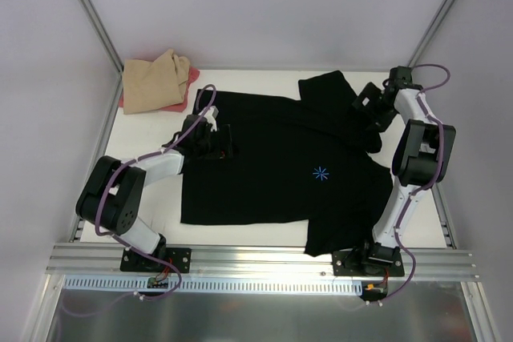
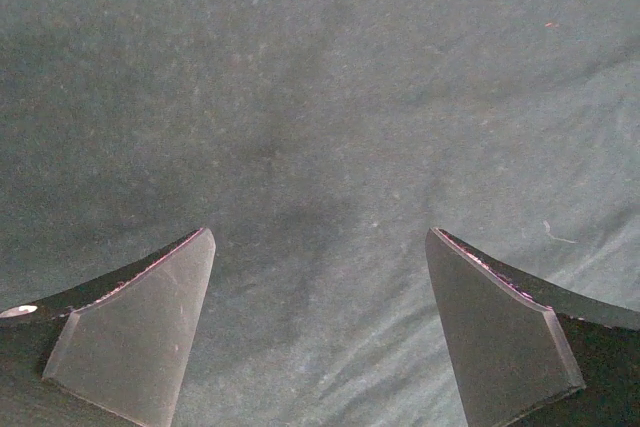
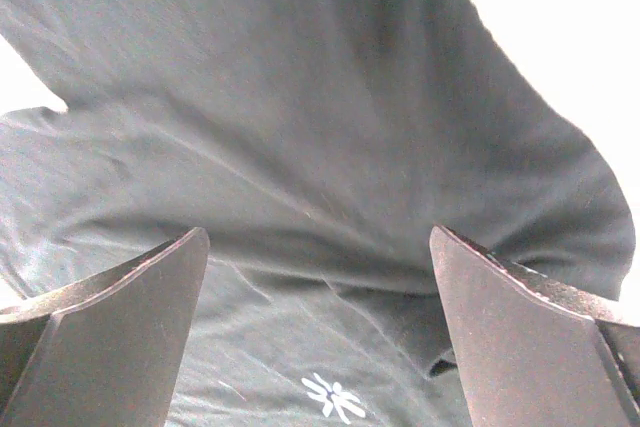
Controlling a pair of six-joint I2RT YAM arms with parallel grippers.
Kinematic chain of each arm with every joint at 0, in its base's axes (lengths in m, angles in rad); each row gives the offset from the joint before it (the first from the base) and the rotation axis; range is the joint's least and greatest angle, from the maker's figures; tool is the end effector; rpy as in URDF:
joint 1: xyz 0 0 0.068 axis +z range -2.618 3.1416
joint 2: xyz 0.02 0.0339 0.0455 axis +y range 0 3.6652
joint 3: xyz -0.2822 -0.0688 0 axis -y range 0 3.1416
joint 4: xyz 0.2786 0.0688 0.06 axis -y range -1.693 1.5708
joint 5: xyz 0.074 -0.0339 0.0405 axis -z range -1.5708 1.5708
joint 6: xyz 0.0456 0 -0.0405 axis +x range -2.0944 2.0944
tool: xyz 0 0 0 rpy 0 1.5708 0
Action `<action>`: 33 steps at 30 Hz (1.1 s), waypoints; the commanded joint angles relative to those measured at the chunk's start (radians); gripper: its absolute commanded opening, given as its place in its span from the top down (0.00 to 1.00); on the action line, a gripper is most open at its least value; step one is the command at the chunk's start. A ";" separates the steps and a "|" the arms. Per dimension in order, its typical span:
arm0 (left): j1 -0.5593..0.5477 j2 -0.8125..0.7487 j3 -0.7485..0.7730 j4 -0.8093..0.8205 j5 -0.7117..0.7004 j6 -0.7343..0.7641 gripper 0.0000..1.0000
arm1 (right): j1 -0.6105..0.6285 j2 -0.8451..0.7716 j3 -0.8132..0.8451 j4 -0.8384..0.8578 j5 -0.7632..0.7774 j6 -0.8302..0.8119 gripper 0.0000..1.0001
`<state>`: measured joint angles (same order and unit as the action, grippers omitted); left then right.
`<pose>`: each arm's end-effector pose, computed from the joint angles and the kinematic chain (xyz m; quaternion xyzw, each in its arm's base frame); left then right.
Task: Fold and stack the t-shirts
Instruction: Flatten out the tshirt
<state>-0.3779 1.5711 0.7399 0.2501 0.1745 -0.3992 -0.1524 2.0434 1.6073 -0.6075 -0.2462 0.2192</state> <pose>0.3238 -0.1371 0.1651 0.0320 0.8771 -0.2502 0.4088 0.4819 -0.0628 0.1993 0.1456 0.9476 0.1271 0.2545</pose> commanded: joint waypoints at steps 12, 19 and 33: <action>0.008 -0.209 0.007 -0.046 0.023 0.057 0.11 | -0.012 0.159 0.089 0.029 -0.024 0.025 0.00; 0.008 -0.221 -0.010 -0.037 0.040 0.046 0.10 | -0.013 0.212 0.124 0.043 -0.025 0.025 0.01; 0.010 -0.200 -0.014 -0.028 0.033 0.062 0.10 | -0.021 0.366 0.416 -0.031 -0.039 0.019 0.00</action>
<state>-0.3779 1.3685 0.7204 0.1963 0.1825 -0.3546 -0.1673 2.3455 1.9656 -0.6113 -0.3069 0.2577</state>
